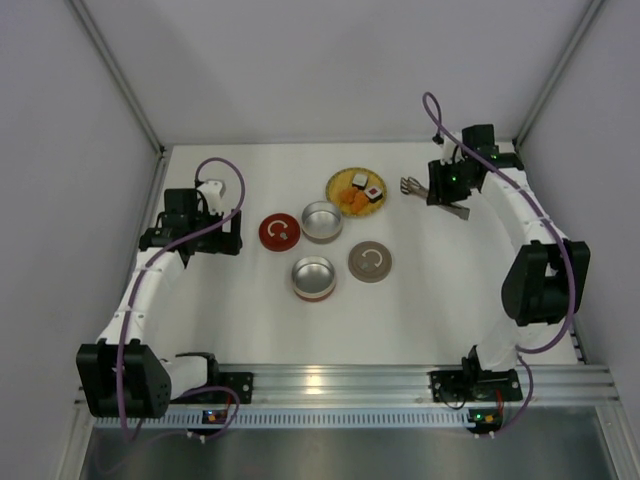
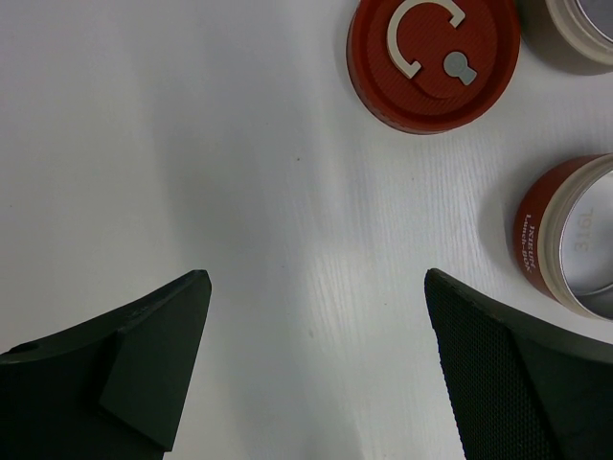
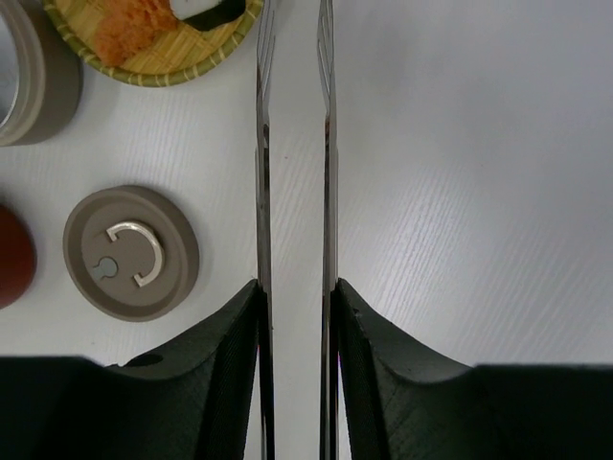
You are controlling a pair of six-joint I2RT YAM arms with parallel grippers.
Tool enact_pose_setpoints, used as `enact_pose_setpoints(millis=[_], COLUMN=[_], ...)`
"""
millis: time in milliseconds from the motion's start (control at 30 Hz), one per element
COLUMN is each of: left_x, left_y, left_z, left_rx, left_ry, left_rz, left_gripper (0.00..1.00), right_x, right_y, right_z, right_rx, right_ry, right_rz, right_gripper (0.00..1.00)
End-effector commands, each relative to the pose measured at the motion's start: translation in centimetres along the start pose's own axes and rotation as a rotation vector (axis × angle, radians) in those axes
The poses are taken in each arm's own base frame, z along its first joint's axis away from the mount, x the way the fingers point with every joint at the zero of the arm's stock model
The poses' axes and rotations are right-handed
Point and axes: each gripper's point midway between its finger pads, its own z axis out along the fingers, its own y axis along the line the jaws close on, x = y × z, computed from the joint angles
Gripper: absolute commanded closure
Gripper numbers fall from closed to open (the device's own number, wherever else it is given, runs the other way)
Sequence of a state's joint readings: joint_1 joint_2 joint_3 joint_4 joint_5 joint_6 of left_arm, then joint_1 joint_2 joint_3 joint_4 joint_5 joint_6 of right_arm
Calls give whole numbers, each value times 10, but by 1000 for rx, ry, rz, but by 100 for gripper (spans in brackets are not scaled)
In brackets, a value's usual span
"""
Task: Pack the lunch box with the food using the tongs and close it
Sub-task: Pick up the clamp at the center of the board, then pick up the fake food from the plate.
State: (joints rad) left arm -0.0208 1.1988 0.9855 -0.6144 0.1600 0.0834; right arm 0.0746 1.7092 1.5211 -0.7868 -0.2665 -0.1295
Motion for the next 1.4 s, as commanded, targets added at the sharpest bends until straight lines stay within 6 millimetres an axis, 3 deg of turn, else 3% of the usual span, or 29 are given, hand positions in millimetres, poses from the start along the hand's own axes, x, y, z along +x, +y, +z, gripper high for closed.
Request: enact_pose_setpoints(millis=[0, 300, 633, 1367], left_x=[-12, -9, -7, -4], left_y=[-4, -4, -6, -7], left_z=[-11, -9, -7, -6], left_rx=[10, 12, 28, 34], left_ry=[-39, -33, -30, -23], left_rz=[8, 11, 17, 17], left_gripper=[2, 2, 2, 2], right_x=[-32, -56, -49, -34], right_y=[17, 50, 72, 57], right_z=[-37, -32, -6, 29], right_rx=[-44, -92, -51, 21], right_ry=[-106, -132, -62, 28], right_rz=[-39, -105, -240, -283], right_gripper=[65, 62, 58, 52])
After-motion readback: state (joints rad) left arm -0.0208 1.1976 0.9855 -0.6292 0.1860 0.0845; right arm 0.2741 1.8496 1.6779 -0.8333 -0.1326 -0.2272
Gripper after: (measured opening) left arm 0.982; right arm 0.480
